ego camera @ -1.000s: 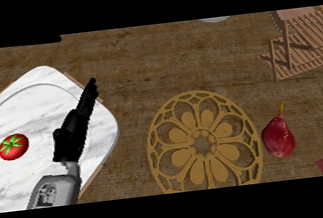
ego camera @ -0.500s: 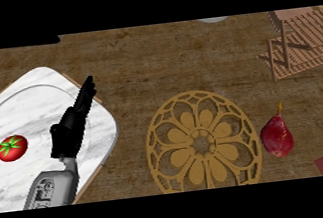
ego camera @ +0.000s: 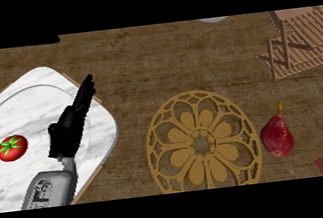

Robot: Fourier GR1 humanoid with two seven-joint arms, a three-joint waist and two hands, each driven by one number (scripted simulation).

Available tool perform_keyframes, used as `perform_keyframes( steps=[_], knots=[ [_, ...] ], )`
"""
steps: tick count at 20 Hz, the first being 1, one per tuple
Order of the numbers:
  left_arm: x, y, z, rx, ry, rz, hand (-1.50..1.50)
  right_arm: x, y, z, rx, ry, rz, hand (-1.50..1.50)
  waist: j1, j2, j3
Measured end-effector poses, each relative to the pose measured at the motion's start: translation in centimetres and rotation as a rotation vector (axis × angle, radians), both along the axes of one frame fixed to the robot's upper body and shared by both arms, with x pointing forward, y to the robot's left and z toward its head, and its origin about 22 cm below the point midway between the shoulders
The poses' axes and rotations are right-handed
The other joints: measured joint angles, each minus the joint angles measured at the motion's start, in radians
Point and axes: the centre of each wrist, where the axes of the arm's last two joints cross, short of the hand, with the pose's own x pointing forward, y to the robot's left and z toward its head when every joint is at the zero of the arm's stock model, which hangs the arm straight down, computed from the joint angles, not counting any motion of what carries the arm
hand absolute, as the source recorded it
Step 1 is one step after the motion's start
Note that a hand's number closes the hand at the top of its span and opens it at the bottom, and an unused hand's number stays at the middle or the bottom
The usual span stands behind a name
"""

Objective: Pick the lemon from the placemat and place it in the tiered shelf

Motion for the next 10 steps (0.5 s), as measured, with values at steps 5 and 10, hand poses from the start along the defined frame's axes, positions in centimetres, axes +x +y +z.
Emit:
perform_keyframes(
  steps=[5, 10],
  knots=[
    [0.1, 0.0, -0.4, -0.005, 0.004, 0.009, 0.0, -5.1, -3.5, 0.1, 0.038, 0.134, -0.025, -1.5, -0.01, 0.002, 0.001],
    [-0.1, 0.0, -0.8, -0.012, 0.01, 0.022, 0.0, -10.0, -6.2, -0.7, 0.026, 0.231, -0.018, -1.5, -0.02, 0.004, 0.005]
  ],
)
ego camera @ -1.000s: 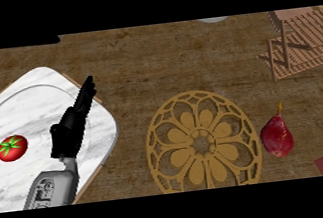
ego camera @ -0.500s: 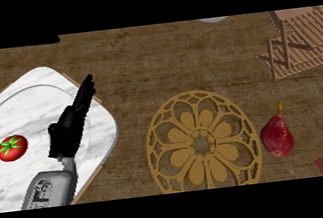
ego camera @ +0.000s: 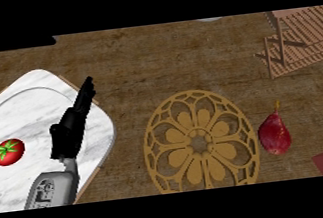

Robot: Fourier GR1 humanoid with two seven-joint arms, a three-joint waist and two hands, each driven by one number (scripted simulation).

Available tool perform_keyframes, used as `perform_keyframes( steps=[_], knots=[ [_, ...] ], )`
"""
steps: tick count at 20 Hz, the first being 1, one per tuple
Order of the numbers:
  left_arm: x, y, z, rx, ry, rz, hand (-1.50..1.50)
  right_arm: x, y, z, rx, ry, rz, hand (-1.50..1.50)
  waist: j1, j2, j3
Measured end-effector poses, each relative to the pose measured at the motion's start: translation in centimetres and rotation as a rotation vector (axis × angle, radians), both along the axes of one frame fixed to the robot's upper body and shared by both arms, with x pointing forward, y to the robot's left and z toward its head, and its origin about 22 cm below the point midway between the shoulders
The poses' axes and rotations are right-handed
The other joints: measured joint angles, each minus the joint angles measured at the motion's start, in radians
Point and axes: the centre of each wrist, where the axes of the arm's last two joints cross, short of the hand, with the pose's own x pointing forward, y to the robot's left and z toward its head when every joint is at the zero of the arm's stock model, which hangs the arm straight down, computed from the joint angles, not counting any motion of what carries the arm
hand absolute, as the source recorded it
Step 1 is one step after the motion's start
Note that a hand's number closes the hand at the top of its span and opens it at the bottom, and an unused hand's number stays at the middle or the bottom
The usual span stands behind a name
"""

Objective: Pick the lemon from the placemat and place it in the tiered shelf

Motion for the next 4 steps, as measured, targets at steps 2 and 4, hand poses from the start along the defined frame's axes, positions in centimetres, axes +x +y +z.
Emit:
perform_keyframes(
  steps=[2, 4],
  knots=[
    [-0.1, 0.2, 0.1, -0.006, -0.002, 0.004, 0.0, -1.6, -0.8, -0.5, -0.019, 0.032, 0.017, -1.5, -0.004, -0.001, 0.001],
    [-0.4, 0.7, -0.1, -0.002, -0.001, 0.007, 0.0, -3.1, -1.4, -0.7, -0.015, 0.039, 0.028, -1.5, -0.005, -0.002, 0.002]
  ],
)
